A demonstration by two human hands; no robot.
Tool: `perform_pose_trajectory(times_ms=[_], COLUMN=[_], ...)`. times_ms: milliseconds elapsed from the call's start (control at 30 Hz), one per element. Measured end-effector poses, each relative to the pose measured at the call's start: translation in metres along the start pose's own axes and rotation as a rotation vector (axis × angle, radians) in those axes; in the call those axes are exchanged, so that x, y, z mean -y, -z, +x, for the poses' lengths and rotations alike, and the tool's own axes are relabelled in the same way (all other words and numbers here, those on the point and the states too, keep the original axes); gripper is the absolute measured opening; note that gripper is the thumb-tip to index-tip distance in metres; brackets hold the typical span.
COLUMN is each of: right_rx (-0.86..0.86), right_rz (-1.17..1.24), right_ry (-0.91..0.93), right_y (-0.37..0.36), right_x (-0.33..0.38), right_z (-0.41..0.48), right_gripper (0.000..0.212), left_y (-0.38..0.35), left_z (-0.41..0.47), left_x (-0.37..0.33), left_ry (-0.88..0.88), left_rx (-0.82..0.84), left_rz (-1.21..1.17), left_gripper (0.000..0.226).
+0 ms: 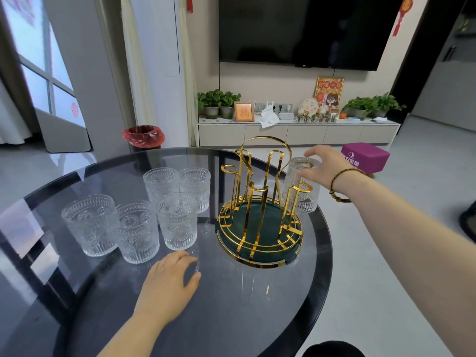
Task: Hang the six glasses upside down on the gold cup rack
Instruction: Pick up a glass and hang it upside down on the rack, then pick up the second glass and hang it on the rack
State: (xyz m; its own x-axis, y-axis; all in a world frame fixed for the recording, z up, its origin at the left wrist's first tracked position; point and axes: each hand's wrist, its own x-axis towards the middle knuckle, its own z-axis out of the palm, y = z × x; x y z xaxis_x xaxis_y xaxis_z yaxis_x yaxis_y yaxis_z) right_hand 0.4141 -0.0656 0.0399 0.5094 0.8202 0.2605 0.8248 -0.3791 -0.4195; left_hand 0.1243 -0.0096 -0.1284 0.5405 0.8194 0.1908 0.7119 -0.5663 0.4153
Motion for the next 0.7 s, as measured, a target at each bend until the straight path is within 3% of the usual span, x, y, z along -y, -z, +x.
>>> perform_pose_trajectory(times_ms=[100, 233, 467, 600, 700], right_rx=[-0.223, -0.46, -0.242, -0.023, 0.045], right_rz=[0.001, 0.085, 0.274, 0.454, 0.618], right_ry=[0.049, 0.304, 0.528, 0.444, 0.265], right_y=[0.015, 0.014, -0.069, -0.129, -0.166], right_x=[0.007, 0.032, 0.074, 0.099, 0.114], right_z=[-0.025, -0.074, -0.12, -0.124, -0.118], right_gripper=[0.032, 0.018, 0.038, 0.063, 0.083], left_y=[0.004, 0.016, 0.044, 0.054, 0.051], left_z=[-0.006, -0.016, -0.045, -0.055, -0.055], left_x=[-0.002, -0.002, 0.021, 0.047, 0.059], left_ry=[0.002, 0.061, 0.061, 0.137, 0.176], left_rx=[-0.022, -0.1, -0.169, -0.2, -0.191], left_rz=[-0.067, -0.126, -0.08, -0.042, -0.038], left_gripper=[0.026, 0.021, 0.016, 0.023, 0.032])
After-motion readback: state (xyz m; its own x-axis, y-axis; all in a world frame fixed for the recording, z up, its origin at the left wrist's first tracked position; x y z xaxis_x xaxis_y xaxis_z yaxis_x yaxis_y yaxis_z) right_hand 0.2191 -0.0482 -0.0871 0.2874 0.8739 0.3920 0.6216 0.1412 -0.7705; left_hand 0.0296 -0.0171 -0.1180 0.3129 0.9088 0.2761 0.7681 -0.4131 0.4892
